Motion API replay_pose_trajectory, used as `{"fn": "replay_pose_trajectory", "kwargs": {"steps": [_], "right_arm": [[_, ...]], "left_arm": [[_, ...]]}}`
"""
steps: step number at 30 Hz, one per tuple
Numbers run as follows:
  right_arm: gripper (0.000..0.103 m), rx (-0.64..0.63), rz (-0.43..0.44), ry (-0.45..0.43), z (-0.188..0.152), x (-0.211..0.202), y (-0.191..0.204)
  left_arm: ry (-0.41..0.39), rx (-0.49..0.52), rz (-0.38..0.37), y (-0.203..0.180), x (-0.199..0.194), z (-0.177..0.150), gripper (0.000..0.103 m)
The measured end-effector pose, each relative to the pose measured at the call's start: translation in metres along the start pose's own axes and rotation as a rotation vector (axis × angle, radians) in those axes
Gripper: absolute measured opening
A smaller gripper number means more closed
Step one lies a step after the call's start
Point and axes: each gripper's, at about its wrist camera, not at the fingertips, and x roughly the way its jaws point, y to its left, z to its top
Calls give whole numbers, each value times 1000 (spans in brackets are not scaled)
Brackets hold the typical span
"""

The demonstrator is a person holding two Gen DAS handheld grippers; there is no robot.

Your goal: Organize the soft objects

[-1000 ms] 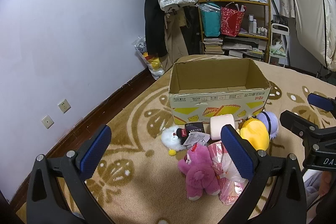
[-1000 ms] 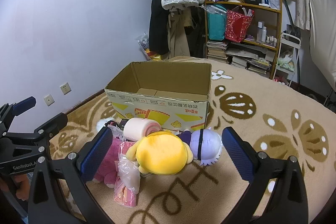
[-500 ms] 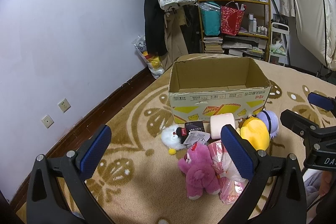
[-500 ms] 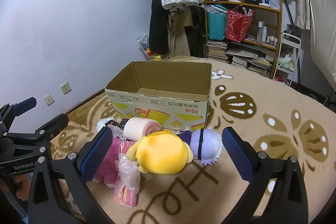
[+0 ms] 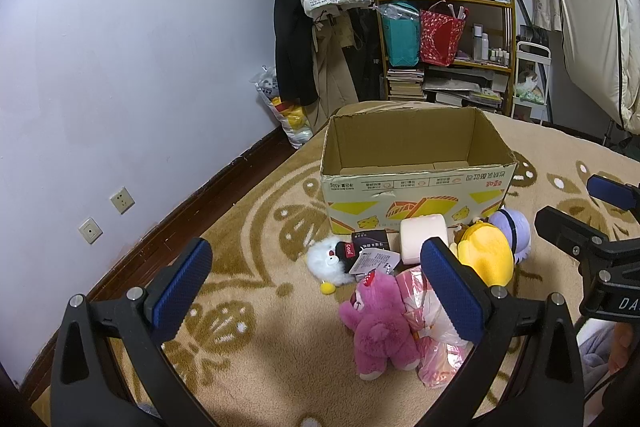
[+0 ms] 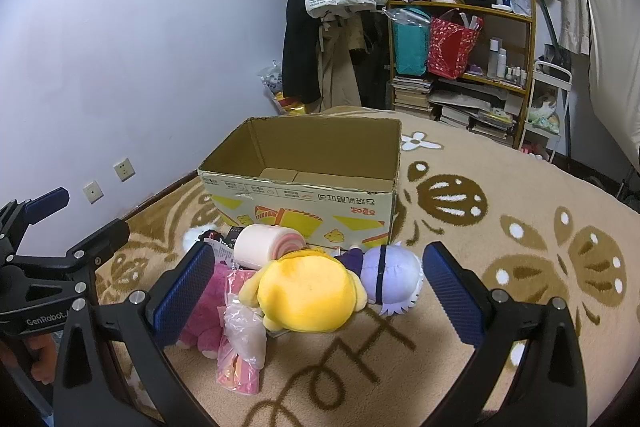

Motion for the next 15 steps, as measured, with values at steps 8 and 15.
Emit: {"fn": "replay_pose_trajectory", "kwargs": {"steps": [8,15], "right_arm": [[103,3,3,3,0,0,0],[103,18,26,37,3,5,-1]], "left_arm": [[11,2,0,-1,4,-4,103],[58,-7,-12,1,14,-3,103]]}}
